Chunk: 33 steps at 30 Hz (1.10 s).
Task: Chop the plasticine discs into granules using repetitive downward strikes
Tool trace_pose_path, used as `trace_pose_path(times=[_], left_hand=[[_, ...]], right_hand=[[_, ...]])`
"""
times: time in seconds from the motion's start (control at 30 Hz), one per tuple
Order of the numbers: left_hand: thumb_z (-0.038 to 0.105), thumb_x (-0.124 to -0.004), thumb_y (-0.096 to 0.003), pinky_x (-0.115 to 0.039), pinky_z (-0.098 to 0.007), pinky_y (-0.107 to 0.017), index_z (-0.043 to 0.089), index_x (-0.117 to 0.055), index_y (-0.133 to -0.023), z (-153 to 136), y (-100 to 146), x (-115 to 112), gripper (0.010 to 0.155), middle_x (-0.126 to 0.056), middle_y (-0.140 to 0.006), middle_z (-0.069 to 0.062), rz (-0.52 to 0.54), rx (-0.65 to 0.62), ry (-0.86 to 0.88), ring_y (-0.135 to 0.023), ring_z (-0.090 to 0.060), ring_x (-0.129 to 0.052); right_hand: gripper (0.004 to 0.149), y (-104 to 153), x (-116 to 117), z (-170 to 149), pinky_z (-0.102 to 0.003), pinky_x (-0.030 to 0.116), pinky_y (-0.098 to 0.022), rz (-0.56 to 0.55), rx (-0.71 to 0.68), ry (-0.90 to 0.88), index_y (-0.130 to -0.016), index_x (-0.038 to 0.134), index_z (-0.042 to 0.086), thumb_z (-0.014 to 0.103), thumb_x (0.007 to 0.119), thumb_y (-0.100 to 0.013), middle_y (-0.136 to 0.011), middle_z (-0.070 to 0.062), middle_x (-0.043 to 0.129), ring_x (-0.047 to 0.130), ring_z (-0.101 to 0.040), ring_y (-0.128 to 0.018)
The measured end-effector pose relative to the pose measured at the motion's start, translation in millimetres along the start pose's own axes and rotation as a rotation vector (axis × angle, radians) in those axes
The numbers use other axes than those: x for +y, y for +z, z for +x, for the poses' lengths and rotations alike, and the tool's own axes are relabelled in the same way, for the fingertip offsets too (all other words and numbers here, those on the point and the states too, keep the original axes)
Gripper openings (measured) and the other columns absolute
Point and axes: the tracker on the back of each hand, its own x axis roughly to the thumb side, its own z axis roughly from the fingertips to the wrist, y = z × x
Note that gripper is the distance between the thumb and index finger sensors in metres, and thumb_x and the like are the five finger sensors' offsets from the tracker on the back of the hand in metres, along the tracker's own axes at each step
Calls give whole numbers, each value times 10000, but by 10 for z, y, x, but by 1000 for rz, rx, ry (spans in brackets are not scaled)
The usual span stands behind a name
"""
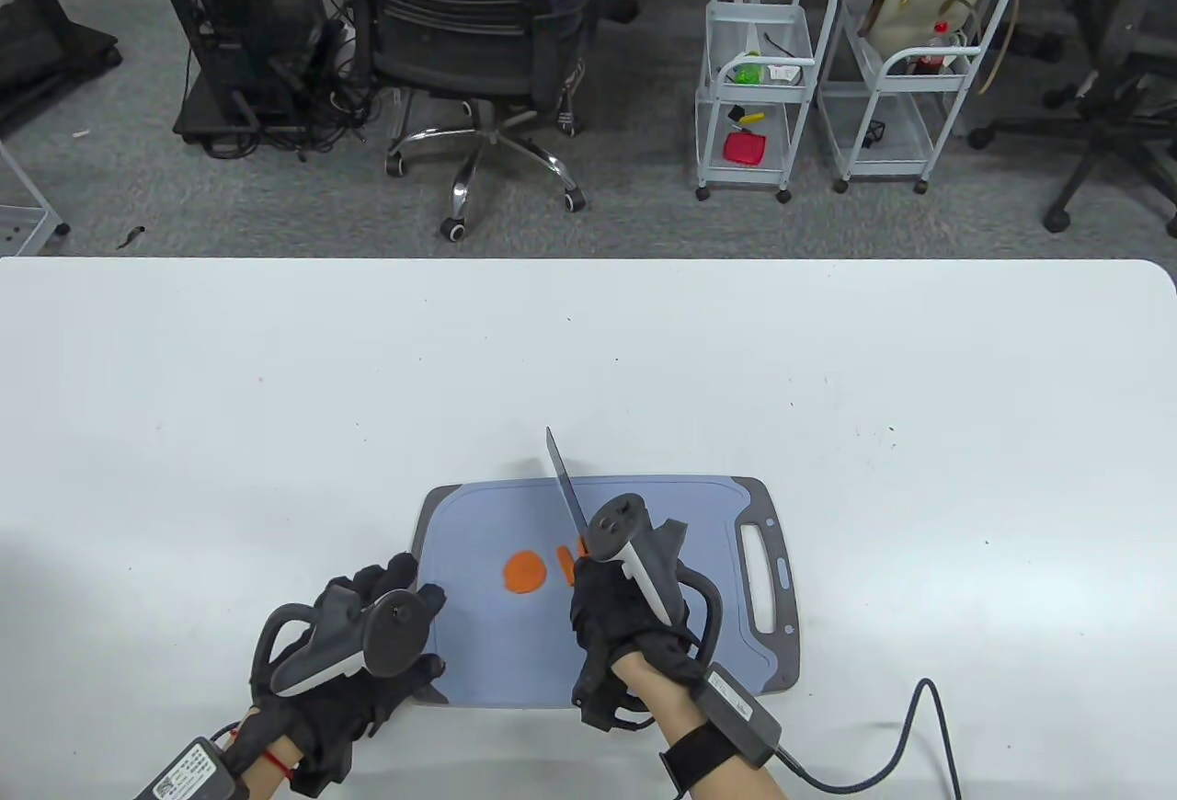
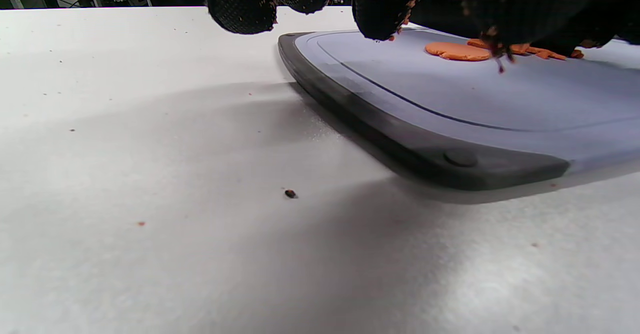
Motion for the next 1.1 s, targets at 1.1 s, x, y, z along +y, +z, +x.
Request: trace_pose_path(times=[1.1], left_hand=[[622, -638, -370, -487, -656, -751, 328, -572, -1072, -71, 35, 20, 764, -419, -1236, -139, -2, 13, 6, -1079, -457, -600]], right_hand=[[509, 219, -98, 130, -448, 935, -116, -26, -43, 4, -809, 780, 71, 488, 710, -524, -430, -35, 978, 1100, -190, -36]])
